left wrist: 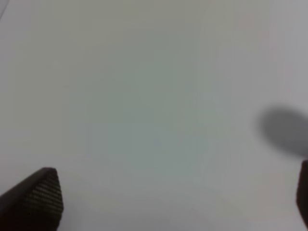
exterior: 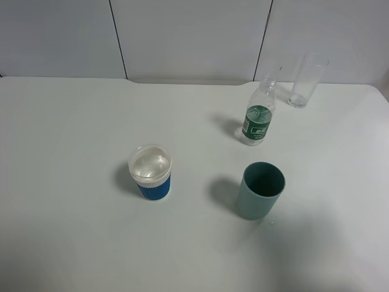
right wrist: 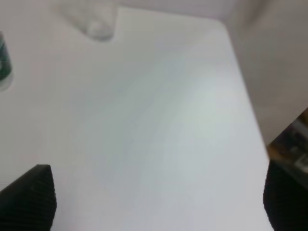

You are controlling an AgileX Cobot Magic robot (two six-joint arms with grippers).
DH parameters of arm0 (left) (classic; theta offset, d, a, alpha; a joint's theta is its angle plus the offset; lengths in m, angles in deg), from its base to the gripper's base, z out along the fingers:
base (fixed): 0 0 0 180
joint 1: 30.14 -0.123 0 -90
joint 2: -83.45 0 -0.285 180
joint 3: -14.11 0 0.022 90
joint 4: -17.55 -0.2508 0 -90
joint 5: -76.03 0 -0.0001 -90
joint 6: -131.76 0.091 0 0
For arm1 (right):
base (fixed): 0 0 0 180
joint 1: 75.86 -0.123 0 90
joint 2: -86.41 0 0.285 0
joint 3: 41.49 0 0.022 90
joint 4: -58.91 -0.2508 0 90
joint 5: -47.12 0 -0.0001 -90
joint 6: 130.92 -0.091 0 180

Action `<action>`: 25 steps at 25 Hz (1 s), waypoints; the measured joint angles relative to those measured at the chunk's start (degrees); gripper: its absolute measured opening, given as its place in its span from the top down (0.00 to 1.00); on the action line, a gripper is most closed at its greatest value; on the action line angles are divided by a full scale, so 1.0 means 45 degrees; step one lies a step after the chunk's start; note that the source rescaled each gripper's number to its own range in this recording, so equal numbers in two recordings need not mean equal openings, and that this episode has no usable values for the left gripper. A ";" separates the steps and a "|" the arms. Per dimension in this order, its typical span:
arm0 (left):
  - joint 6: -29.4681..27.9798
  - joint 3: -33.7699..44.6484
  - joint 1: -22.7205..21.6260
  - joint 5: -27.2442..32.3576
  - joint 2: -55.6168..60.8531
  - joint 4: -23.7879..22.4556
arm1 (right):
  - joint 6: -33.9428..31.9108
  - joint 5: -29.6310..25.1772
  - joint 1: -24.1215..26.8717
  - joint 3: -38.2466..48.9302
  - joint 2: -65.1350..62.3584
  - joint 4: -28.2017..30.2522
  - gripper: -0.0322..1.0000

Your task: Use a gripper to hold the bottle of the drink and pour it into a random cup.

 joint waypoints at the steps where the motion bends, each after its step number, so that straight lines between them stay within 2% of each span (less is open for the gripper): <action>1: 0.0000 0.0000 0.0000 0.0000 0.0000 0.0000 | 0.0000 -0.0255 0.0000 0.0000 0.0000 -0.0060 0.05; 4: 0.0000 0.0000 0.0000 0.0000 0.0000 0.0000 | 0.0000 -0.0894 0.0000 0.0080 0.0000 -0.0119 0.05; 10: 0.0000 0.0000 0.0000 0.0000 0.0000 0.0000 | -0.0038 -0.1225 0.0000 0.0782 0.0000 -0.0266 0.05; 15: 0.0000 0.0000 0.0000 0.0000 0.0000 0.0000 | -0.0038 -0.1167 0.0000 0.0824 0.0000 -0.0441 0.05; 19: 0.0000 0.0000 0.0000 0.0000 0.0000 0.0000 | -0.0102 -0.0487 0.0000 0.1163 -0.0024 -0.0935 0.05; 25: 0.0000 0.0000 0.0000 0.0000 0.0000 -0.0013 | -0.0436 -0.0250 0.0000 0.1310 -0.0028 -0.0935 0.05</action>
